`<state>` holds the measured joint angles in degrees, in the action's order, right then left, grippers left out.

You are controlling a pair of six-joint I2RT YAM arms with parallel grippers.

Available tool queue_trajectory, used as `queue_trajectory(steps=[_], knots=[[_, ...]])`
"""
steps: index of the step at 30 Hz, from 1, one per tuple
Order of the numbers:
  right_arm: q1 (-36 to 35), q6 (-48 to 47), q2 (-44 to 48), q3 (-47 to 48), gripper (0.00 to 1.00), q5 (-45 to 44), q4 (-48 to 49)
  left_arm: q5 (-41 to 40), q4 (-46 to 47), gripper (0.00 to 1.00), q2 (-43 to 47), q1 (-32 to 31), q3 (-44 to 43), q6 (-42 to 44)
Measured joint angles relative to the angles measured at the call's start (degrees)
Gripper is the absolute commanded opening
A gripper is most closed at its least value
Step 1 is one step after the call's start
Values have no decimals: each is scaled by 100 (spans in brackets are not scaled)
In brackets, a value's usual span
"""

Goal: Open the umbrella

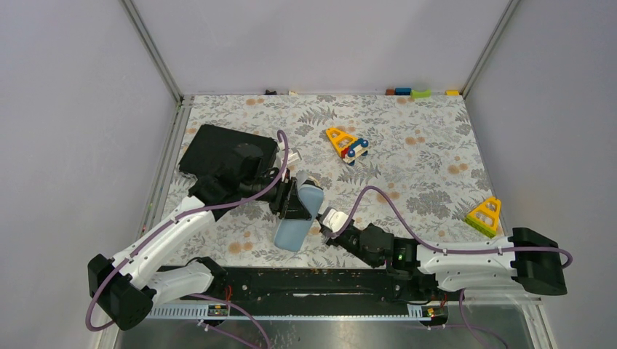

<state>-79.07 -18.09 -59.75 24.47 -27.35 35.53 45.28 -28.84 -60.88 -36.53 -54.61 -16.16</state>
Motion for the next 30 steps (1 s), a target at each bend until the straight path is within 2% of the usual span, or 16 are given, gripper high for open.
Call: queue_trajectory(steps=[11,30], knots=[[0,214,153,4,0,142,-219,81,-15,0,0,-17,0,0],[-33,1126,195,-2,0,127,-190,-26,-42,0,114,-39,0,2]])
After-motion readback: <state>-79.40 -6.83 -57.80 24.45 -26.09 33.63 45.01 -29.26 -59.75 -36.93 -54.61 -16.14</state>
